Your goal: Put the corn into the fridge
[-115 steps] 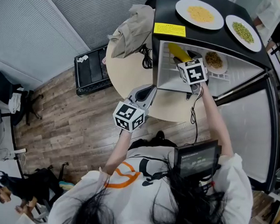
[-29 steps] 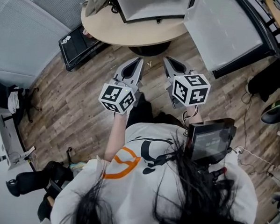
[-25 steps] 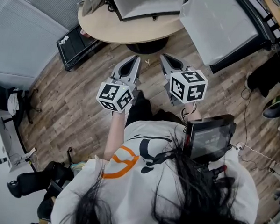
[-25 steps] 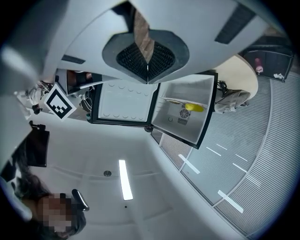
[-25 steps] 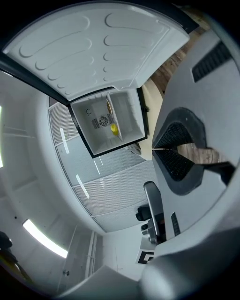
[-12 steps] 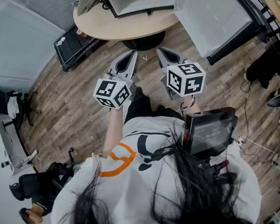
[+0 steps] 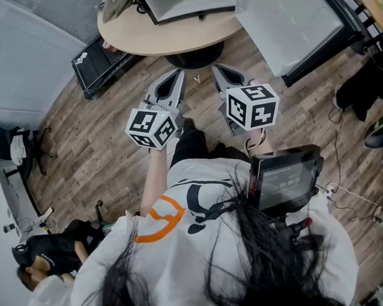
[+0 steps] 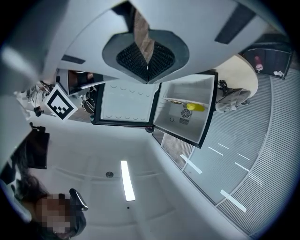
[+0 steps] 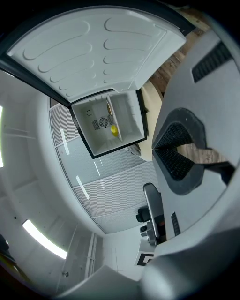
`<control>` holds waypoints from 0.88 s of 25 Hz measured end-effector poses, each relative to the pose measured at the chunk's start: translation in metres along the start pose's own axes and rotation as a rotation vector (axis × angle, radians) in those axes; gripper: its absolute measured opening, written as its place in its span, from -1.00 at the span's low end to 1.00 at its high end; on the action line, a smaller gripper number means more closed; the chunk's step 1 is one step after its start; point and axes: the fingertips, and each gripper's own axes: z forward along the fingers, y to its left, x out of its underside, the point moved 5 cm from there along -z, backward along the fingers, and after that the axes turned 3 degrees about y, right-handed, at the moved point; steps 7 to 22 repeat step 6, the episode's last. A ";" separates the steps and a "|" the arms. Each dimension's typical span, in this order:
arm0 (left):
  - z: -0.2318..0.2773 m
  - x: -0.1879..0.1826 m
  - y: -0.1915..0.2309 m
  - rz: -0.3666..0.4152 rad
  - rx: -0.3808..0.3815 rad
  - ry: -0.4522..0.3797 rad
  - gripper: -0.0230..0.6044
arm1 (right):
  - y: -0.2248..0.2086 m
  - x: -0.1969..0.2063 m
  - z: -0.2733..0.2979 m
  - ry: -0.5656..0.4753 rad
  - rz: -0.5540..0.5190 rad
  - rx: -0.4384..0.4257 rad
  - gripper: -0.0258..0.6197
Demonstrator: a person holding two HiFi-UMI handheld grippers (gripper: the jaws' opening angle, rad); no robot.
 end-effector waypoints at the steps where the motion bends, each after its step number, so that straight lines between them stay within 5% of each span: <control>1: 0.000 0.001 0.000 -0.001 0.000 0.000 -0.89 | -0.001 0.001 0.000 0.001 0.000 0.002 -0.87; 22: -0.004 0.004 0.007 0.002 -0.001 0.002 -0.89 | 0.000 0.004 0.005 0.004 0.002 0.008 -0.87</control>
